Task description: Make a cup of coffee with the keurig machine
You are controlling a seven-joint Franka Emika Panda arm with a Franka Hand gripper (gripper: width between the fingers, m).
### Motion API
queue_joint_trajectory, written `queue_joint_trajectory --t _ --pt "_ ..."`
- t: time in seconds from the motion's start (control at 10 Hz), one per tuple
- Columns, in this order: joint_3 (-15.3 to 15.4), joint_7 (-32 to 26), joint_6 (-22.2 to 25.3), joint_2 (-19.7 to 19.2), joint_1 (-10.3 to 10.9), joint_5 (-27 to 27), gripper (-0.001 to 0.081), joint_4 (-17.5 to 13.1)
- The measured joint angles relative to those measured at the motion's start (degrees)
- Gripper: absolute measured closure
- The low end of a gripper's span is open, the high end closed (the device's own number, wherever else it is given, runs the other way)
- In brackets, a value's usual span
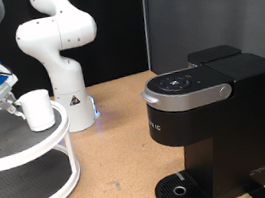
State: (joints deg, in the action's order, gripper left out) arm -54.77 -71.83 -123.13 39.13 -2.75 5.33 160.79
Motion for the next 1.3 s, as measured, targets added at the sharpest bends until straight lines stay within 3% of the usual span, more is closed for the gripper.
queue_joint_trajectory --t 0.3,0.9,1.3 --pt "1.17 1.07 -0.39 0.15 -0.53 -0.37 0.0739 -0.67" --pt "7.07 8.31 8.38 2.87 0.54 4.00 0.0739 -4.30" --pt "7.33 11.07 6.12 2.83 1.47 9.59 0.0739 -3.46"
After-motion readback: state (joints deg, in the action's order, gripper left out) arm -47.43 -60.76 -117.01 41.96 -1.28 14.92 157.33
